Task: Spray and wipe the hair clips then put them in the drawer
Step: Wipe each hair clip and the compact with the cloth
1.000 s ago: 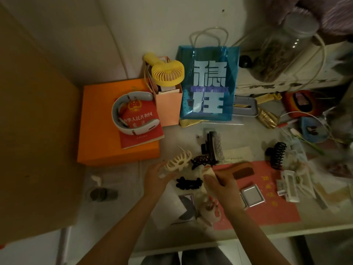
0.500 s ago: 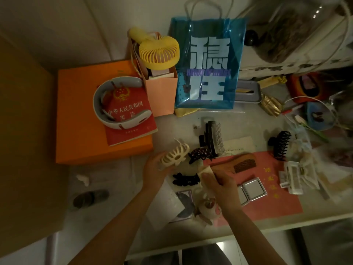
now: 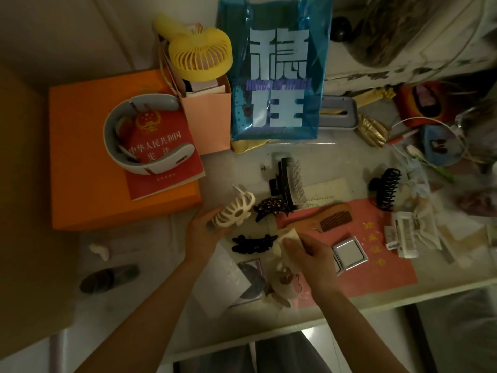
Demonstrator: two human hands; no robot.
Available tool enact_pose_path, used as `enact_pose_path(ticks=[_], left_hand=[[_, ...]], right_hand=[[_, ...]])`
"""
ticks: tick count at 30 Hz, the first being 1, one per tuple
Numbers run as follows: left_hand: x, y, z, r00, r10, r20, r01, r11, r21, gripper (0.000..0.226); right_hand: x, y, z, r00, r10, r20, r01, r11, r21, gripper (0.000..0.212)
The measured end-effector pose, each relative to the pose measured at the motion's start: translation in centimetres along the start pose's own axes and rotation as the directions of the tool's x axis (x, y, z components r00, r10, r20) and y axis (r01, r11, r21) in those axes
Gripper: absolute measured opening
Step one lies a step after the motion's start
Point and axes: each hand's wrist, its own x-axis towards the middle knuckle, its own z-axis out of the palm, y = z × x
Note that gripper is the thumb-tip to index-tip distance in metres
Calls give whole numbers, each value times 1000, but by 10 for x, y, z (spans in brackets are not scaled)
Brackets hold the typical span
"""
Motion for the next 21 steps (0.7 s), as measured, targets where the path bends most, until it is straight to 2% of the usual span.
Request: enact_pose_path(ticks=[6, 11, 19, 21], left_hand=[[-3, 5, -3, 999, 39, 13, -39, 999, -2, 46], [-18, 20, -16, 1000, 3, 6, -2, 991, -135, 33], [-53, 83, -35, 975, 218, -52, -220, 974, -44, 41], [-57, 98, -38, 967, 254, -27, -255, 967, -20, 43]], right_hand=[[-3, -4, -5, 1000, 7, 6, -7, 999, 49, 17], [-8, -10, -6, 999, 16, 38, -20, 996, 83, 15], [-15, -54, -8, 993, -81, 88, 60, 975, 215, 34], [-16, -73, -14, 990, -84, 114, 57, 973, 223, 29]])
